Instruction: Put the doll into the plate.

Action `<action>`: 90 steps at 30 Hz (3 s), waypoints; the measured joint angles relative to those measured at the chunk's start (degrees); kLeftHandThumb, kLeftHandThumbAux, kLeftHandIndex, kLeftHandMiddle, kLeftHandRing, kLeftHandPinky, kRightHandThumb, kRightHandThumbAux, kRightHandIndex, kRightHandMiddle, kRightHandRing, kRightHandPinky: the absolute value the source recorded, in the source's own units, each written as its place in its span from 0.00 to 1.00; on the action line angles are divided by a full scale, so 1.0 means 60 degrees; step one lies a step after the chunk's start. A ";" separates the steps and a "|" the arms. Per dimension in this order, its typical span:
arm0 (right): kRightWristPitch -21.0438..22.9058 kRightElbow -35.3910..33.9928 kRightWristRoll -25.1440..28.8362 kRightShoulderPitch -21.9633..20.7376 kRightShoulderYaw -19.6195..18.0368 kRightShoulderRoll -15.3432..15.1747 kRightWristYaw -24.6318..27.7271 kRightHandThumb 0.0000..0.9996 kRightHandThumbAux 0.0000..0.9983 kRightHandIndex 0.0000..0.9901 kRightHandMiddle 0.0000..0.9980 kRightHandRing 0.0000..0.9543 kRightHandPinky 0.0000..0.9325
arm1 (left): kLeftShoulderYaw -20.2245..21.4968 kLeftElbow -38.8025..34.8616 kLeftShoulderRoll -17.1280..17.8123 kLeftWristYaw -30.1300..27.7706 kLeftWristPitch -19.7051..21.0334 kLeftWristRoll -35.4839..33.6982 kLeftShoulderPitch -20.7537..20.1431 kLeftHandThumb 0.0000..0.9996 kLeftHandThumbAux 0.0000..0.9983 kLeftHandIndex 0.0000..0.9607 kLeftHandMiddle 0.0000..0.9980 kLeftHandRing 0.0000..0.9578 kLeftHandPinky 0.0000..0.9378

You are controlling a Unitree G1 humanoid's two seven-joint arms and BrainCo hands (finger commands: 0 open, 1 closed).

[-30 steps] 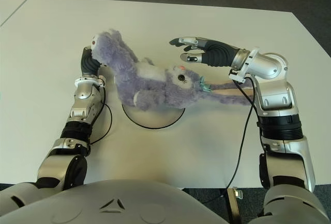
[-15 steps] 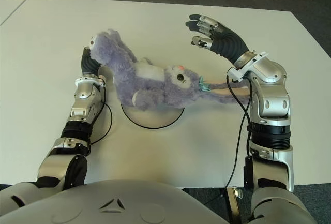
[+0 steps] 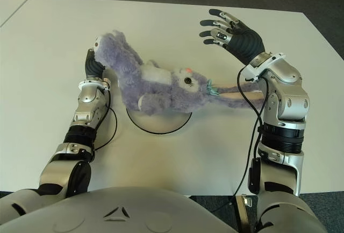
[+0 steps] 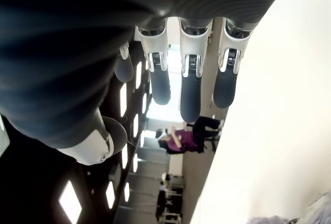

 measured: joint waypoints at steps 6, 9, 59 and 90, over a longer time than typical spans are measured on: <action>0.0087 -0.0141 0.0031 0.0001 -0.0122 0.0109 -0.0478 0.56 0.68 0.14 0.24 0.29 0.38 | -0.0001 -0.0002 -0.0001 0.0000 0.0000 0.0003 0.0009 0.48 0.74 0.77 0.82 0.86 0.83; 0.0082 -0.0242 0.0011 0.0011 -0.0146 0.0130 -0.0656 0.55 0.69 0.16 0.26 0.31 0.39 | -0.0002 -0.0003 -0.0001 0.0000 0.0000 0.0004 0.0012 0.48 0.74 0.78 0.82 0.86 0.84; -0.3224 -0.0735 -0.3831 0.2146 -0.0426 0.3130 -0.6040 0.84 0.68 0.41 0.50 0.62 0.66 | -0.0025 0.0071 -0.0244 -0.0022 -0.0718 0.0098 -0.0036 0.41 0.78 0.82 0.85 0.89 0.89; -0.3513 -0.1045 -0.3948 0.3397 0.0205 0.4686 -0.6637 0.85 0.68 0.42 0.59 0.75 0.77 | -0.0072 -0.0442 -0.0424 0.0175 -0.0663 0.0190 0.0267 0.42 0.77 0.81 0.86 0.89 0.91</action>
